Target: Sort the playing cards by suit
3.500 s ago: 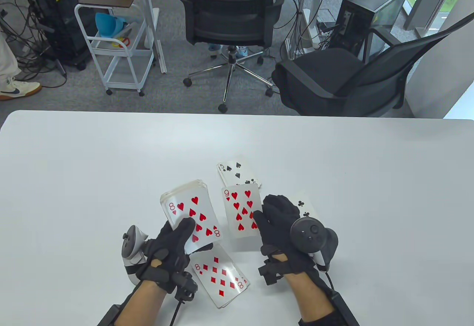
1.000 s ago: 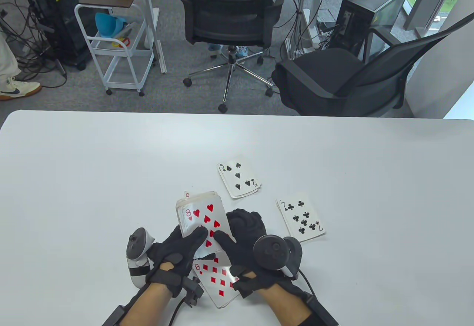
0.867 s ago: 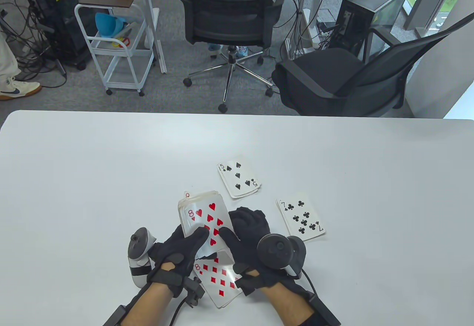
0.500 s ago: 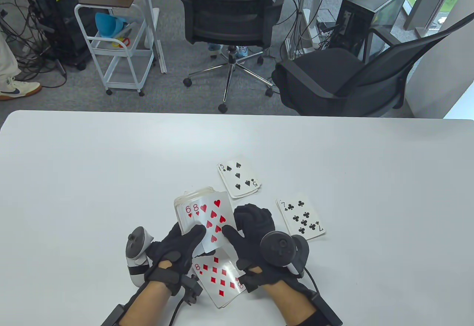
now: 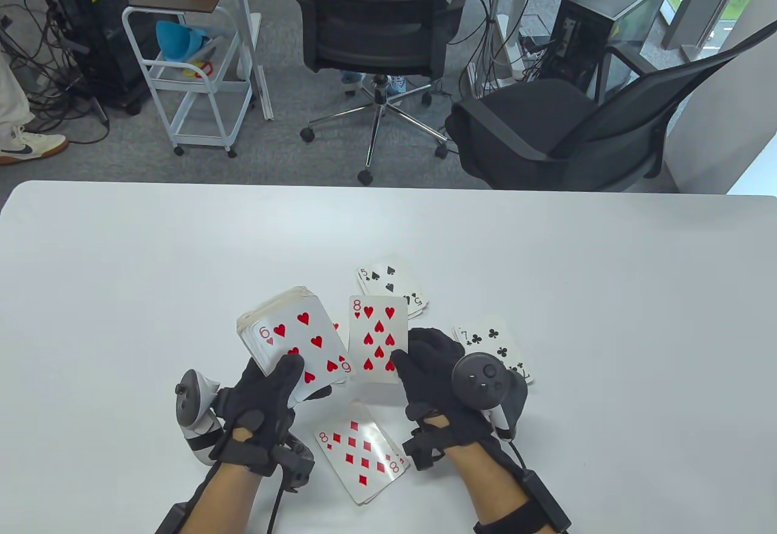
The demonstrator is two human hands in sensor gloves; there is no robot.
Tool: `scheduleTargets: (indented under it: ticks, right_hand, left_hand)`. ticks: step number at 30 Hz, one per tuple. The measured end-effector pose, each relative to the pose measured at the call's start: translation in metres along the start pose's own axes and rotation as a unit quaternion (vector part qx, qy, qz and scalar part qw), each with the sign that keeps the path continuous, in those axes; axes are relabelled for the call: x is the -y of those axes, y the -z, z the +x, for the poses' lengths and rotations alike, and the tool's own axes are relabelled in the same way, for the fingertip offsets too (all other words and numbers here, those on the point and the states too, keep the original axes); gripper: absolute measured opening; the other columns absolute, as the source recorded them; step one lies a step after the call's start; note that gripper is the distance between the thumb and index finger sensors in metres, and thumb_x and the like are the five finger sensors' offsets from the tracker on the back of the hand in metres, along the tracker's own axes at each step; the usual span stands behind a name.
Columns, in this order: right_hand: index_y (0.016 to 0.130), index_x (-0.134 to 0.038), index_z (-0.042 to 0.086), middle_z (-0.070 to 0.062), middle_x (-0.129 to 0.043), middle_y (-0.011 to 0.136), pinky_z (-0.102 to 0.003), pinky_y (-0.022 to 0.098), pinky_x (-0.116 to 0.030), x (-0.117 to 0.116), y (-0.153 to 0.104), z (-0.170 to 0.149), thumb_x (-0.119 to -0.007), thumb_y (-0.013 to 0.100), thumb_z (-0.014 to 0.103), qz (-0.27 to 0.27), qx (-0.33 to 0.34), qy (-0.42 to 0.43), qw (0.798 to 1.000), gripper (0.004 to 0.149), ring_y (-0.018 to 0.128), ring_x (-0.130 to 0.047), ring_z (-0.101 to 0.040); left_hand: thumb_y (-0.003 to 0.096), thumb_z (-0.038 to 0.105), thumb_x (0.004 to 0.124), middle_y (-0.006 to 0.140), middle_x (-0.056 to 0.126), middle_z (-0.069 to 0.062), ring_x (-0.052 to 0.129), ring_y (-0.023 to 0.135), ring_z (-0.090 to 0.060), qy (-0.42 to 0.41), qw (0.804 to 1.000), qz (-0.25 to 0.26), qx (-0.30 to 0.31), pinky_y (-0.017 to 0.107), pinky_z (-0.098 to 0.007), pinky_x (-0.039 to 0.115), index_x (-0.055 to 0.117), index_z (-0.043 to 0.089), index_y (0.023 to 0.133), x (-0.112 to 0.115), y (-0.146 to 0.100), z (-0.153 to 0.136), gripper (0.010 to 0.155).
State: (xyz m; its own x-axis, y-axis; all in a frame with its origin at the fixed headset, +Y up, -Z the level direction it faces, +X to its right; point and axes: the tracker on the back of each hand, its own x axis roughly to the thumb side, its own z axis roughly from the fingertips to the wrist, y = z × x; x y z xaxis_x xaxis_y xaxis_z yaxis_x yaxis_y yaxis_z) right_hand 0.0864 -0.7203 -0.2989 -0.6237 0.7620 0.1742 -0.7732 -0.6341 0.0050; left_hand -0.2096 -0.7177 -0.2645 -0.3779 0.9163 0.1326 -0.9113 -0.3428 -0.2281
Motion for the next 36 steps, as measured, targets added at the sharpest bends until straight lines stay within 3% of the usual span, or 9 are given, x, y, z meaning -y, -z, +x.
scheduleTargets:
  ticks: [8,13,17,19,22,25,27,33,36]
  right_hand:
    - [0.079,-0.087,0.006,-0.020,-0.058,0.107,-0.077,0.067,-0.026,-0.041,0.049,0.031,-0.086,0.055,0.036,0.150,-0.066,-0.099,0.981,0.038,0.104,-0.039,-0.053]
    - [0.078,-0.087,0.006,-0.021,-0.057,0.107,-0.076,0.067,-0.025,-0.075,0.081,0.050,-0.086,0.055,0.036,0.177,-0.091,-0.146,0.969,0.038,0.104,-0.038,-0.053]
    - [0.075,-0.089,0.005,-0.022,-0.059,0.106,-0.076,0.066,-0.022,-0.112,0.091,0.054,-0.086,0.055,0.037,0.179,-0.106,-0.273,0.939,0.038,0.103,-0.040,-0.052]
    - [0.073,-0.089,0.007,-0.021,-0.059,0.105,-0.076,0.067,-0.022,-0.127,0.091,0.053,-0.087,0.055,0.040,0.175,-0.108,-0.357,0.911,0.038,0.103,-0.041,-0.052]
    - [0.072,-0.087,0.010,-0.019,-0.061,0.104,-0.075,0.068,-0.024,-0.133,0.089,0.052,-0.090,0.053,0.045,0.165,-0.102,-0.404,0.894,0.040,0.102,-0.043,-0.051]
    - [0.073,-0.083,0.014,-0.018,-0.060,0.104,-0.074,0.068,-0.025,-0.121,0.086,0.051,-0.091,0.051,0.049,0.148,-0.086,-0.393,0.904,0.042,0.102,-0.042,-0.051]
    - [0.073,-0.083,0.014,-0.018,-0.060,0.104,-0.074,0.068,-0.026,-0.104,0.081,0.048,-0.088,0.052,0.052,0.136,-0.077,-0.342,0.927,0.044,0.102,-0.042,-0.051]
    - [0.072,-0.084,0.013,-0.019,-0.061,0.103,-0.075,0.067,-0.026,-0.031,0.045,0.030,-0.079,0.055,0.051,0.076,-0.018,-0.163,0.984,0.043,0.102,-0.042,-0.052]
    - [0.074,-0.084,0.012,-0.019,-0.062,0.103,-0.076,0.067,-0.026,0.001,0.026,0.019,-0.077,0.055,0.051,0.036,-0.003,-0.074,0.997,0.043,0.102,-0.042,-0.052]
  left_hand:
    - [0.0534,0.048,0.083,0.100,0.081,0.000,0.096,0.083,-0.029,0.025,0.999,-0.010,0.034,0.047,-0.041,0.095,0.062,0.026,0.103,0.002,-0.003,0.016,0.058]
    - [0.0534,0.048,0.083,0.099,0.082,-0.001,0.096,0.083,-0.029,0.025,0.999,-0.016,0.045,0.046,-0.041,0.096,0.063,0.026,0.103,0.005,-0.005,0.021,0.058]
    - [0.0537,0.048,0.082,0.099,0.082,-0.002,0.097,0.082,-0.029,0.005,0.999,-0.013,0.029,0.045,-0.041,0.096,0.062,0.024,0.103,0.005,-0.006,0.017,0.059]
    - [0.0538,0.048,0.082,0.098,0.082,-0.003,0.097,0.081,-0.029,-0.002,1.000,-0.017,0.022,0.045,-0.041,0.096,0.062,0.024,0.103,0.007,-0.006,0.016,0.059]
    - [0.0540,0.048,0.082,0.098,0.082,-0.003,0.097,0.081,-0.029,0.000,1.000,-0.019,0.016,0.045,-0.041,0.096,0.062,0.024,0.103,0.010,-0.007,0.016,0.059]
    - [0.0540,0.048,0.082,0.098,0.081,-0.003,0.097,0.081,-0.029,0.007,1.000,-0.017,0.003,0.044,-0.041,0.096,0.061,0.024,0.103,0.013,-0.008,0.014,0.059]
    - [0.0541,0.048,0.081,0.098,0.081,-0.003,0.097,0.081,-0.030,0.008,1.000,-0.018,-0.006,0.045,-0.041,0.096,0.061,0.024,0.103,0.014,-0.008,0.011,0.059]
    - [0.0543,0.048,0.081,0.098,0.081,-0.004,0.096,0.081,-0.030,0.013,0.999,-0.028,-0.041,0.045,-0.041,0.096,0.061,0.023,0.104,0.024,-0.011,0.001,0.059]
    - [0.0542,0.047,0.081,0.098,0.080,-0.004,0.096,0.081,-0.030,0.026,0.998,-0.033,-0.052,0.045,-0.042,0.096,0.061,0.023,0.104,0.028,-0.012,-0.004,0.059]
